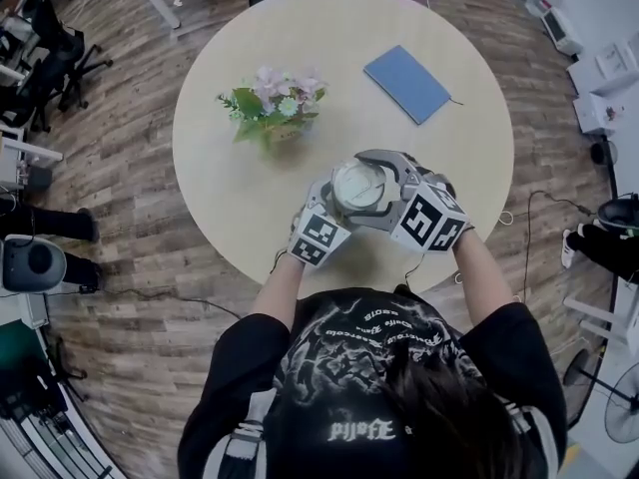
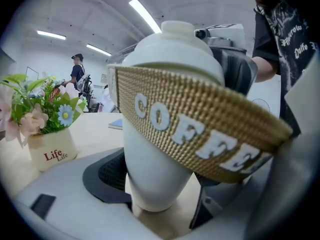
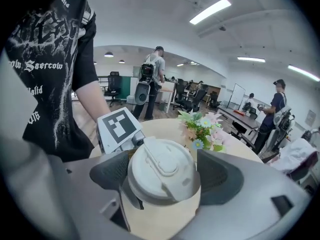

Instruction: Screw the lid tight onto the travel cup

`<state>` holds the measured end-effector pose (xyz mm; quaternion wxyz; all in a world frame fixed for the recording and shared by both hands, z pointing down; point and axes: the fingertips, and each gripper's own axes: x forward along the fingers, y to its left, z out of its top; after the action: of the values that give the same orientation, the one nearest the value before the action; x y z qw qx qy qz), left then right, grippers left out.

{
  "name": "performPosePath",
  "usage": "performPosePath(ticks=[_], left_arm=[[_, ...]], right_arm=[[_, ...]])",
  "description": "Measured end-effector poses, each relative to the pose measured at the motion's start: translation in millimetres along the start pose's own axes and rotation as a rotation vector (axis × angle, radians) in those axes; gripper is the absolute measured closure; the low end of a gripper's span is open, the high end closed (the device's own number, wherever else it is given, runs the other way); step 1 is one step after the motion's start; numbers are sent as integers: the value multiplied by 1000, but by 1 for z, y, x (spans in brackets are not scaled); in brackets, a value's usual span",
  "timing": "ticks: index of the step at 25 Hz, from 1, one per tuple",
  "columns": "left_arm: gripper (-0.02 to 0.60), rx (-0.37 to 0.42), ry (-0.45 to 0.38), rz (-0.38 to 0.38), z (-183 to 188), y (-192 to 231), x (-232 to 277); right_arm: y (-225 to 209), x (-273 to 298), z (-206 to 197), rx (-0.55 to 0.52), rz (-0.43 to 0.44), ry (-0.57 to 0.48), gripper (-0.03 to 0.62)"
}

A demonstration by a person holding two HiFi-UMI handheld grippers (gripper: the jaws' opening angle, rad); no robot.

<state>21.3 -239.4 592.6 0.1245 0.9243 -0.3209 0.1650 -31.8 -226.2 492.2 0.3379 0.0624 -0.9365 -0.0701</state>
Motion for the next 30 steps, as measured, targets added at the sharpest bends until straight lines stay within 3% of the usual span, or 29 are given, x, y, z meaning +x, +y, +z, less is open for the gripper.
performPosePath(ticks=[10,19,24,30], left_arm=[[178,-6,-16,43,1,4,1],[175,14,-16,-4,-1,2,1],[170,-62,3,-8,-4,0,2],[169,-151,40,27,-14,1,-6]], right_arm=[[-7,2,8,172,-128,-120,160],[-6,3,11,172,-165,-122,149],[-13,-21,25,313,-217,-261,149],[-29,-73,25,330,-394,-430,149]])
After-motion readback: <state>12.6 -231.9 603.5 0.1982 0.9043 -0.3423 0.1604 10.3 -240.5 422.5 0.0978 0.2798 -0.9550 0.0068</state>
